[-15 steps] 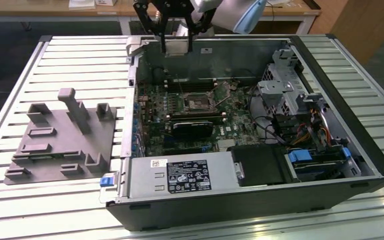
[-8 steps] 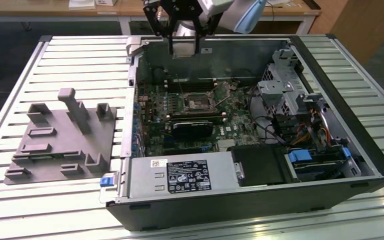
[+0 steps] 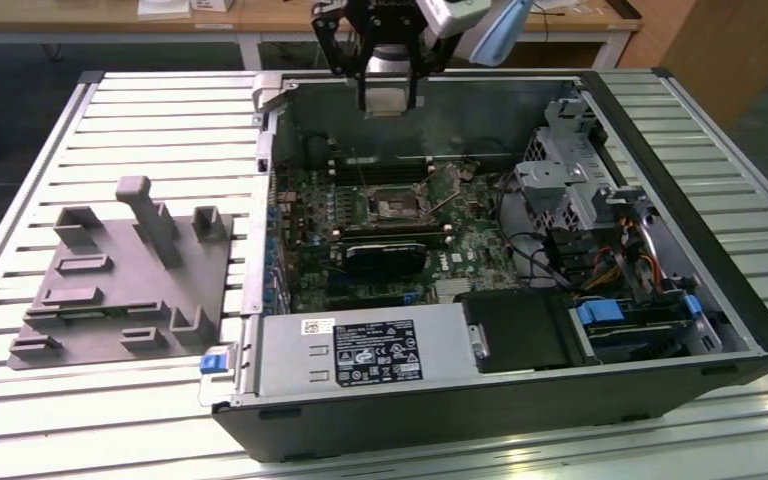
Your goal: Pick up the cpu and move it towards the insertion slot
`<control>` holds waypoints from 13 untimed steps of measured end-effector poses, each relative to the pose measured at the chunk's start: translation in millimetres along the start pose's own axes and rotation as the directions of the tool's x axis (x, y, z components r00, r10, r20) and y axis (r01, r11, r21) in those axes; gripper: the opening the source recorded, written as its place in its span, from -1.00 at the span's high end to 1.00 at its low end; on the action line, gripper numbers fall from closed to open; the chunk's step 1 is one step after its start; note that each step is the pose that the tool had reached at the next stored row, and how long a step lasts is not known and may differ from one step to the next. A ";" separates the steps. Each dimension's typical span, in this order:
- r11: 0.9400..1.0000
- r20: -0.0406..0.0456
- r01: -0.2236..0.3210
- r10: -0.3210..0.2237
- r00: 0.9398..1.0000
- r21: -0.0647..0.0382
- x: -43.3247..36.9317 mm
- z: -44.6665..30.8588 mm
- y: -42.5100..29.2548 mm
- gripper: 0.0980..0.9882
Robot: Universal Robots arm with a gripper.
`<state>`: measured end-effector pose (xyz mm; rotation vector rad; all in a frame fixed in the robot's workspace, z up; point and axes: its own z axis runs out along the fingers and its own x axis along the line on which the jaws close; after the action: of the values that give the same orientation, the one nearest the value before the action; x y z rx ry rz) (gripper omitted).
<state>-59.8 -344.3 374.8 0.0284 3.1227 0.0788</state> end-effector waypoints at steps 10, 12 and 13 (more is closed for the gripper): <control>1.000 0.000 0.000 0.000 1.000 -0.001 -33.5 7.2 7.1 0.00; 1.000 0.000 0.000 0.000 1.000 -0.001 -39.6 8.3 8.6 0.00; 1.000 0.000 0.000 0.000 1.000 -0.001 -42.5 8.8 9.3 0.00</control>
<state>-17.1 -335.4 367.1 0.0283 3.1226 0.0810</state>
